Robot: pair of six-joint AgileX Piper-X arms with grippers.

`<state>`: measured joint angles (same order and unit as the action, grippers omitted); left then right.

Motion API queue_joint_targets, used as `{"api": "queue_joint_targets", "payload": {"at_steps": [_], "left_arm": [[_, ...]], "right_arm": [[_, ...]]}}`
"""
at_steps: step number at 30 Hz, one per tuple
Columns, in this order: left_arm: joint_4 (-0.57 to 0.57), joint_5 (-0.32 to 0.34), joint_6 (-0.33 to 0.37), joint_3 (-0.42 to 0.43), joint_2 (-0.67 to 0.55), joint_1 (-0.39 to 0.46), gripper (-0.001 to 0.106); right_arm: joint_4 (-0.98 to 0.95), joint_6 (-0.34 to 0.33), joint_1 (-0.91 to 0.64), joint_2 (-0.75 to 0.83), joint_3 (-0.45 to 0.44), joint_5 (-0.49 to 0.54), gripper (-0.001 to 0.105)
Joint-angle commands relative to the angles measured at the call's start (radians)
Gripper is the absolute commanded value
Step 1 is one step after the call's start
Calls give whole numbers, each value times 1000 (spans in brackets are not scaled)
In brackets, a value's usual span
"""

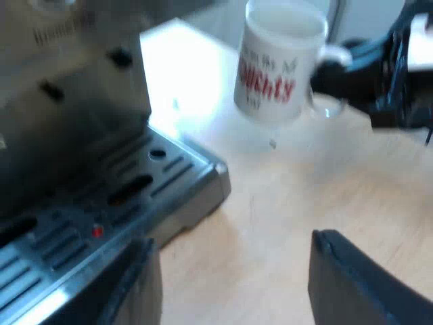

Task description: Place mug into machine

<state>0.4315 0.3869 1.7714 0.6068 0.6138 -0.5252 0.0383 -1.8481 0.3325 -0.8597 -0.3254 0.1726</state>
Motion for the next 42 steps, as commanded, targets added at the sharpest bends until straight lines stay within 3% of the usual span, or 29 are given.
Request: {"api": "queue_joint_targets", "payload": {"at_steps": [1,11,16,22,25,29,33,39,42], "left_arm": [[34,-20,3,7,-67,-7,50],[179,-62,1,7,-265,-7,52],[228,-62,4,7,-374,-7,72],[400,-133,24,7,-450,-7,69],[428,-137,24,7,-461,-7,68],[430,-141,40,7,-460,-7,67],[430,-223,61,7,-460,-7,67],[428,-397,69,-3,-460,-7,67],[400,-375,64,-52,-460,-7,67]], "right_arm": [[-52,-17,45,104,-15,35,0],[-296,-17,215,352,-41,63,0],[-398,-12,345,392,-102,44,0],[-395,41,499,387,-128,28,0],[-399,83,563,357,-128,54,0],[-373,90,620,285,-128,79,0],[-286,145,660,183,-128,87,0],[-93,147,661,22,-128,103,0],[-33,147,661,-51,-133,103,0]]}}
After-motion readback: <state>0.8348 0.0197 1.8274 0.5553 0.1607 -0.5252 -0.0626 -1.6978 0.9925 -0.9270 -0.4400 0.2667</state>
